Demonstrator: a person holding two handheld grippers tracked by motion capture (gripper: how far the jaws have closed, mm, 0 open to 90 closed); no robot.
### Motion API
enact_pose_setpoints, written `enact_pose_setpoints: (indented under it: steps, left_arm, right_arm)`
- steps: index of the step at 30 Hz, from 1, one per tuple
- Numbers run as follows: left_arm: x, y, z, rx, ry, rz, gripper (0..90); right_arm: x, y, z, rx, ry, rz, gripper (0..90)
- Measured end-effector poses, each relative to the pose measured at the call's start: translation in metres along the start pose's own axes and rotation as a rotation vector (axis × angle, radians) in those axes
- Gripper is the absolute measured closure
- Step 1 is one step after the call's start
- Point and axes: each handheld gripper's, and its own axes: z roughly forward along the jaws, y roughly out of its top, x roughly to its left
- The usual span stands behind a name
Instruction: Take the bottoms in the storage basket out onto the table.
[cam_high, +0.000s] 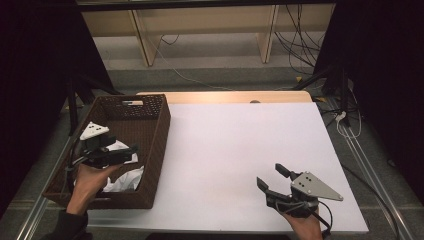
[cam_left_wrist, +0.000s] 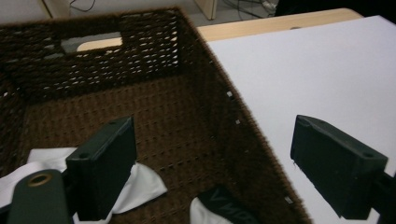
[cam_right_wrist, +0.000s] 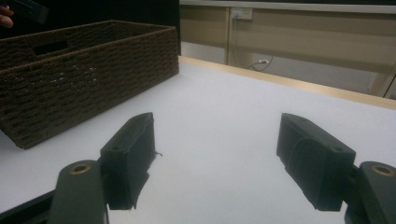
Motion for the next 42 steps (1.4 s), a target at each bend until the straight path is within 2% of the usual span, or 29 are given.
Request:
enact_pose_setpoints:
  steps: [2,4,5,7,8,13,14,18,19,26,28,31,35,39,42]
  left_arm:
    - [0.006,-0.001,0.001,0.018,-0.001,-0.008,14.1]
    - [0.011,-0.002,0.003,0.059,-0.007,-0.003,14.5]
    - [0.011,-0.002,0.003,0.059,-0.007,-0.003,14.6]
    - [0.014,-0.005,0.008,0.107,-0.012,0.004,14.9]
    - [0.014,-0.005,0.008,0.107,-0.012,0.004,14.9]
    - [0.014,-0.012,0.02,0.217,-0.039,0.033,15.5]
    - [0.014,-0.012,0.02,0.217,-0.039,0.033,15.7]
    - [0.013,-0.015,0.026,0.277,-0.041,0.059,15.9]
    - [0.013,-0.016,0.028,0.296,-0.054,0.063,15.8]
    - [0.015,-0.019,0.033,0.35,-0.076,0.085,16.6]
    - [0.016,-0.02,0.034,0.365,-0.084,0.099,17.4]
    - [0.017,-0.02,0.037,0.385,-0.118,0.118,18.2]
    - [0.018,-0.021,0.042,0.425,-0.123,0.153,18.8]
    - [0.017,-0.024,0.045,0.467,-0.155,0.181,19.2]
    - [0.017,-0.024,0.045,0.472,-0.165,0.184,19.7]
  right_arm:
    - [0.0,0.0,0.0,0.001,-0.001,0.0,29.0]
    - [0.0,0.0,0.0,0.002,-0.001,0.001,29.0]
    - [0.0,0.0,0.0,0.002,-0.001,0.001,29.0]
    - [0.0,0.0,0.0,0.005,-0.002,0.002,29.0]
    - [0.0,0.0,0.0,0.005,-0.002,0.002,29.0]
    - [-0.001,0.0,0.0,0.006,0.0,0.006,29.0]
    - [-0.001,0.0,0.0,0.006,0.0,0.006,29.0]
    - [-0.001,0.0,0.0,0.006,-0.003,0.005,29.0]
    - [-0.001,-0.001,0.0,0.008,-0.003,0.005,29.0]
    - [-0.001,-0.001,0.0,0.008,-0.006,0.006,29.0]
    - [-0.001,-0.001,0.001,0.009,-0.006,0.006,29.0]
    - [-0.001,-0.001,0.001,0.009,-0.006,0.004,29.0]
    - [-0.001,-0.001,0.001,0.01,-0.008,0.002,29.0]
    - [-0.001,-0.001,0.001,0.016,-0.008,0.001,29.0]
    - [-0.001,-0.001,0.001,0.017,-0.007,-0.002,29.0]
